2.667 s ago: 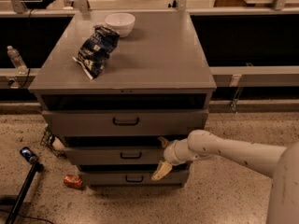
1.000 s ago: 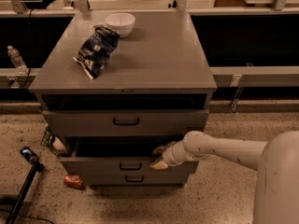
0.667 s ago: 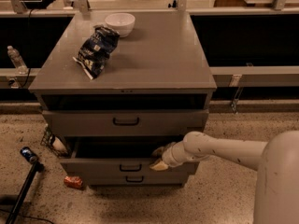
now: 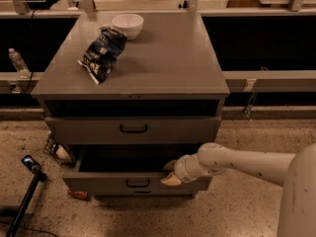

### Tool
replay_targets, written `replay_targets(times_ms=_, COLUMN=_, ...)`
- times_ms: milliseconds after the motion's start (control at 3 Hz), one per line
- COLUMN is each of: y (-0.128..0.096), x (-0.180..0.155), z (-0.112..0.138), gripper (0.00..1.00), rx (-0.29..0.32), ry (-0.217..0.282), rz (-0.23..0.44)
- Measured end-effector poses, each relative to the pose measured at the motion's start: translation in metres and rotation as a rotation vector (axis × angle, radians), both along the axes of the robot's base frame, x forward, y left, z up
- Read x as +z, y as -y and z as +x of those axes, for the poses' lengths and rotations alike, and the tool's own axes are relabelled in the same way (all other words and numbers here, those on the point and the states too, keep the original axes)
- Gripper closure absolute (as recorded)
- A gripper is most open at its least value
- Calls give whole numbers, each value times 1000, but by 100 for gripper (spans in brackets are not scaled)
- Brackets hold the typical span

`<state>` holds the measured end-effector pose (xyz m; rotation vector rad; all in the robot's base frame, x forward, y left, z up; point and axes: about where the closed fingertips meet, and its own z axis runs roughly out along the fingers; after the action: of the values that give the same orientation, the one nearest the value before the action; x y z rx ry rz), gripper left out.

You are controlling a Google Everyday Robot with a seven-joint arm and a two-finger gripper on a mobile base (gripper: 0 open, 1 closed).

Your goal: Open middle drawer

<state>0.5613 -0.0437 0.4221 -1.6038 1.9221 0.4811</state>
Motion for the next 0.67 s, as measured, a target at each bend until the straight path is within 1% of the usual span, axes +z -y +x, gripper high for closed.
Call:
replay_targets(times_ms=333, y=4, x=0, z=-31, gripper=35, rx=34, ry=-60, rz=-34)
replay_targets(times_ms=667, y=12, x=1, z=-65, gripper=36, rx=75, ry=-131, rz=-72)
